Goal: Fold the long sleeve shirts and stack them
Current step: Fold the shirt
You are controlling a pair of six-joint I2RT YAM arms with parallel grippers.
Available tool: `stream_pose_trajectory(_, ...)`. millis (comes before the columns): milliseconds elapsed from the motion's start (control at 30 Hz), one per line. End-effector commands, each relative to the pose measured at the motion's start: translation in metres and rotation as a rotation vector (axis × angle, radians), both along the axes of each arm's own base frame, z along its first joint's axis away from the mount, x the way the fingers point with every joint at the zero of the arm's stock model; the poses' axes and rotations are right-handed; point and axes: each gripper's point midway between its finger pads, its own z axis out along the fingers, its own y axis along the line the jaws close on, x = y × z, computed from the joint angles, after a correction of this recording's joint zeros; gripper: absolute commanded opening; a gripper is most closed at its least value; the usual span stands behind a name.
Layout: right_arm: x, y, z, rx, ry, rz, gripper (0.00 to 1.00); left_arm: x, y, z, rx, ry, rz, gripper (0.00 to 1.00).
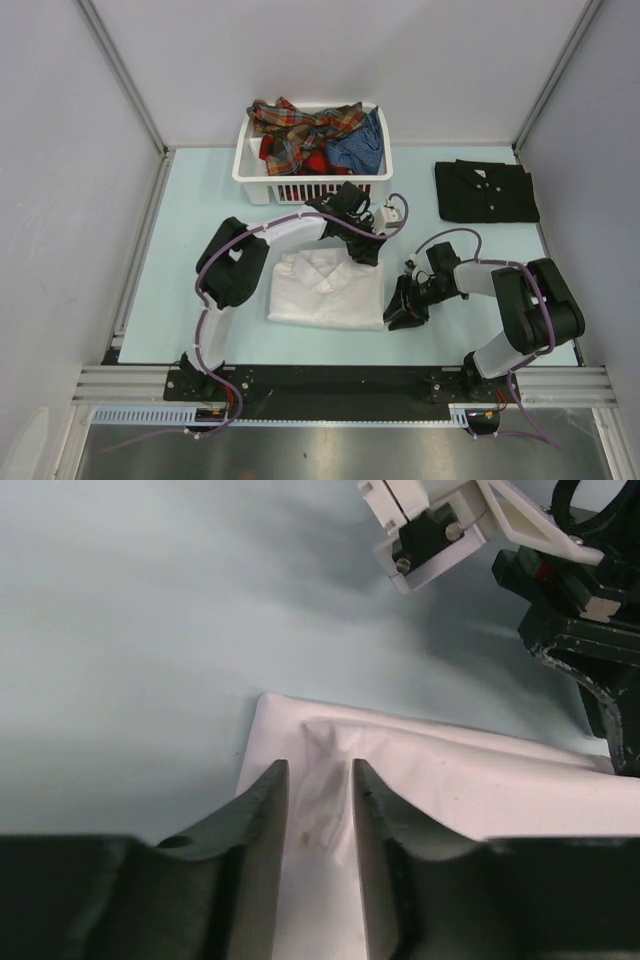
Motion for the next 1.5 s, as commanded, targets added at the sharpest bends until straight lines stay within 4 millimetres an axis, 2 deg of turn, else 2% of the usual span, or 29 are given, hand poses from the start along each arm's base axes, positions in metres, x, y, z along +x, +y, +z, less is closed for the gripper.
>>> stream_pose_trajectory(0, 0.007, -0.007, 0.032, 0.0, 0.0, 0.037, 0.47, 0.01, 0.025, 0.08, -0.115, -0.002, 0.109, 0.47)
stream_pose_trajectory(33, 0.009, -0.009, 0.037, -0.007, -0.009, 0.04, 0.5, 0.0, 0.036, 0.084, -0.128, 0.057, 0.121, 0.49)
stream_pose_trajectory(67, 0.005, -0.013, 0.044, -0.012, 0.012, 0.041, 0.53, -0.007, 0.049, 0.106, -0.157, 0.095, 0.163, 0.53)
stream_pose_trajectory(100, 0.014, -0.017, 0.051, -0.01, -0.031, 0.042, 0.58, -0.003, 0.069, 0.114, -0.173, 0.125, 0.216, 0.55)
stream_pose_trajectory(133, 0.017, -0.021, 0.055, -0.022, -0.041, 0.037, 0.59, -0.016, 0.085, 0.105, -0.162, 0.194, 0.249, 0.56)
stream_pose_trajectory(167, 0.017, -0.022, 0.064, -0.013, -0.055, 0.039, 0.6, -0.032, 0.095, 0.111, -0.188, 0.297, 0.263, 0.57)
stream_pose_trajectory(200, 0.023, -0.021, 0.073, 0.013, -0.099, 0.041, 0.62, -0.036, 0.115, 0.132, -0.237, 0.307, 0.3, 0.57)
stream_pose_trajectory(233, 0.032, -0.018, 0.085, 0.03, -0.166, 0.059, 0.62, -0.056, 0.128, 0.119, -0.231, 0.398, 0.32, 0.59)
stream_pose_trajectory(300, 0.038, -0.007, 0.102, 0.066, -0.264, 0.099, 0.69, -0.083, 0.144, 0.138, -0.295, 0.502, 0.346, 0.6)
stream_pose_trajectory(333, 0.037, 0.0, 0.11, 0.093, -0.253, 0.097, 0.69, -0.102, 0.15, 0.126, -0.282, 0.575, 0.36, 0.6)
stream_pose_trajectory(400, 0.039, 0.021, 0.127, 0.195, -0.3, 0.111, 0.7, -0.13, 0.153, 0.142, -0.34, 0.666, 0.351, 0.6)
stream_pose_trajectory(433, 0.029, 0.037, 0.129, 0.226, -0.3, 0.153, 0.7, -0.142, 0.154, 0.129, -0.341, 0.775, 0.41, 0.64)
stream_pose_trajectory(500, 0.029, 0.062, 0.131, 0.295, -0.304, 0.144, 0.71, -0.162, 0.157, 0.123, -0.355, 0.907, 0.435, 0.65)
stream_pose_trajectory(533, 0.015, 0.079, 0.13, 0.322, -0.309, 0.205, 0.71, -0.176, 0.161, 0.109, -0.345, 1.013, 0.478, 0.65)
stream_pose_trajectory(633, 0.009, 0.103, 0.123, 0.382, -0.328, 0.227, 0.73, -0.195, 0.168, 0.09, -0.329, 1.062, 0.499, 0.66)
stream_pose_trajectory(700, 0.004, 0.114, 0.116, 0.41, -0.341, 0.251, 0.73, -0.193, 0.167, 0.086, -0.352, 1.062, 0.5, 0.67)
stream_pose_trajectory(800, 0.006, 0.116, 0.088, 0.39, -0.298, 0.239, 0.74, -0.176, 0.164, 0.066, -0.358, 1.03, 0.55, 0.73)
stream_pose_trajectory(833, 0.009, 0.115, 0.069, 0.369, -0.257, 0.228, 0.74, -0.168, 0.166, 0.057, -0.354, 1.013, 0.588, 0.75)
stream_pose_trajectory(867, 0.015, 0.111, 0.06, 0.357, -0.235, 0.198, 0.74, -0.157, 0.172, 0.044, -0.341, 1.034, 0.647, 0.76)
stream_pose_trajectory(900, 0.011, 0.104, 0.045, 0.337, -0.163, 0.161, 0.74, -0.153, 0.175, 0.034, -0.328, 1.038, 0.676, 0.78)
stream_pose_trajectory(1000, 0.02, 0.089, 0.017, 0.276, -0.137, 0.087, 0.74, -0.134, 0.192, -0.002, -0.259, 1.083, 0.81, 0.79)
stream_pose_trajectory(1100, 0.021, 0.073, 0.0, 0.22, -0.073, 0.039, 0.74, -0.126, 0.207, -0.036, -0.174, 1.149, 0.914, 0.79)
stream_pose_trajectory(1167, 0.017, 0.063, -0.009, 0.179, -0.038, 0.019, 0.75, -0.121, 0.216, -0.046, -0.158, 1.156, 0.953, 0.79)
stream_pose_trajectory(1200, 0.022, 0.055, -0.012, 0.156, -0.037, -0.01, 0.75, -0.118, 0.218, -0.05, -0.149, 1.16, 0.961, 0.79)
stream_pose_trajectory(1267, 0.022, 0.044, -0.012, 0.143, -0.032, -0.015, 0.76, -0.115, 0.225, -0.046, -0.165, 1.153, 0.963, 0.78)
stream_pose_trajectory(1333, 0.022, 0.035, 0.003, 0.161, -0.019, -0.006, 0.75, -0.113, 0.225, -0.019, -0.229, 1.094, 0.867, 0.75)
stream_pose_trajectory(1367, 0.031, 0.038, 0.022, 0.204, -0.094, 0.056, 0.74, -0.113, 0.224, -0.005, -0.239, 1.053, 0.813, 0.75)
stream_pose_trajectory(1433, 0.036, 0.041, 0.055, 0.232, -0.176, 0.095, 0.74, -0.099, 0.216, 0.042, -0.339, 0.921, 0.696, 0.77)
stream_pose_trajectory(1467, 0.046, 0.047, 0.074, 0.253, -0.21, 0.074, 0.77, -0.101, 0.209, 0.054, -0.341, 0.864, 0.639, 0.78)
